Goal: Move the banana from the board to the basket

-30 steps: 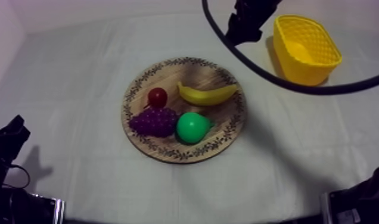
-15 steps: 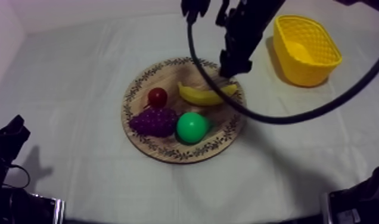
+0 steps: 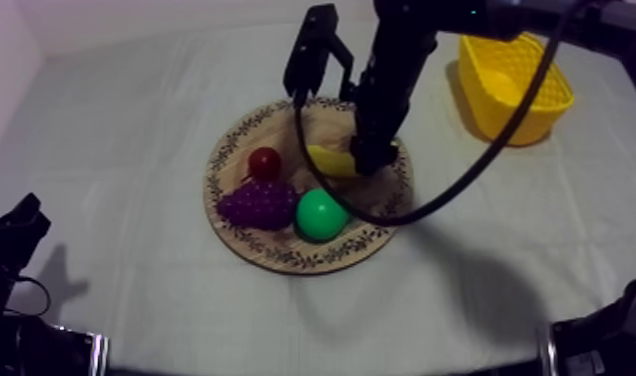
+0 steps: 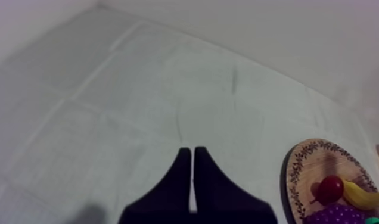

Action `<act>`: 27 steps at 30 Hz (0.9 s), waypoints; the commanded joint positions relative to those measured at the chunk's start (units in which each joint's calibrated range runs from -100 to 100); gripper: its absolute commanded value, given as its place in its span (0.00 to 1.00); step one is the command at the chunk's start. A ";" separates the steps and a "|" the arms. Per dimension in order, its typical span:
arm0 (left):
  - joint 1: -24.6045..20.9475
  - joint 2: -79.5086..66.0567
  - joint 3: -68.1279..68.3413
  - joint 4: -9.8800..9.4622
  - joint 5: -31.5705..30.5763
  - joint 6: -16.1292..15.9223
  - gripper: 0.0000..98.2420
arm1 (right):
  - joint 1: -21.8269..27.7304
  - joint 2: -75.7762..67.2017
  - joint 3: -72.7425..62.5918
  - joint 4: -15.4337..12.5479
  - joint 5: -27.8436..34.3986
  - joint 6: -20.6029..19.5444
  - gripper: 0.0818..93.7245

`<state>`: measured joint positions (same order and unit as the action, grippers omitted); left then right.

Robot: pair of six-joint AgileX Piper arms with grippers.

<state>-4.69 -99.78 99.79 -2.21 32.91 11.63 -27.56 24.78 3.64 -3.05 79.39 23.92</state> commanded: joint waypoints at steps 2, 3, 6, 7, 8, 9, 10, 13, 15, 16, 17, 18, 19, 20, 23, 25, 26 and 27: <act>0.02 -0.05 -0.01 0.03 0.00 0.01 0.00 | -0.16 3.25 -1.53 -0.02 -0.14 0.13 0.65; 0.02 -0.05 -0.01 0.03 0.00 0.00 0.00 | -0.25 4.26 -2.25 -0.02 -0.20 0.15 0.64; 0.02 -0.05 -0.01 0.03 0.00 0.01 0.00 | -0.46 7.26 -4.26 0.02 -0.54 0.19 0.63; 0.02 -0.05 -0.01 0.03 0.00 0.00 0.00 | -0.51 8.19 -4.85 0.03 -0.61 0.22 0.63; 0.02 -0.05 -0.01 0.03 0.00 0.01 0.00 | -0.54 9.10 -5.37 0.03 -0.65 0.24 0.62; 0.02 -0.05 -0.01 0.03 0.00 0.01 0.00 | -0.59 9.96 -5.84 0.05 -0.69 0.25 0.62; 0.02 -0.05 -0.01 0.03 0.00 0.01 0.00 | -0.62 10.77 -6.23 0.06 -0.71 0.28 0.61; 0.02 -0.05 -0.01 0.03 0.00 0.00 0.00 | -0.71 12.88 -7.55 0.10 -0.81 0.32 0.60; 0.02 -0.05 -0.01 0.03 0.00 0.01 0.00 | -0.72 14.15 -8.64 0.18 -0.98 0.33 0.59; 0.02 -0.05 -0.01 0.03 0.00 0.01 0.00 | -0.69 14.75 -9.22 0.21 -1.11 0.36 0.58; 0.02 -0.05 -0.01 0.03 0.00 0.01 0.00 | -0.64 15.34 -9.77 0.23 -1.24 0.41 0.58; 0.02 -0.05 -0.01 0.03 0.00 0.02 0.00 | -0.59 15.91 -10.28 0.27 -1.44 0.46 0.57; 0.02 -0.05 -0.01 0.03 0.00 0.02 0.00 | -0.53 16.46 -10.74 0.29 -1.67 0.49 0.56; 0.02 -0.05 -0.01 0.03 0.00 0.02 0.00 | -0.49 17.00 -11.16 0.32 -1.90 0.53 0.55; 0.02 -0.05 -0.01 0.03 0.00 0.02 0.00 | -0.42 18.42 -12.04 0.58 -2.65 0.44 0.47; 0.02 -0.05 -0.01 0.03 0.00 0.02 0.00 | -0.40 19.14 -12.29 0.82 -2.90 0.48 0.36; 0.02 -0.05 -0.01 0.03 0.00 0.02 0.00 | -0.42 19.39 -12.24 0.97 -3.04 0.50 0.30; 0.02 -0.05 -0.01 0.03 0.00 0.02 0.00 | -0.43 19.56 -12.15 1.09 -3.15 0.52 0.24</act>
<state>-4.69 -99.78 99.79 -2.21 32.91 11.63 -27.99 44.26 -8.67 -1.70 76.03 24.45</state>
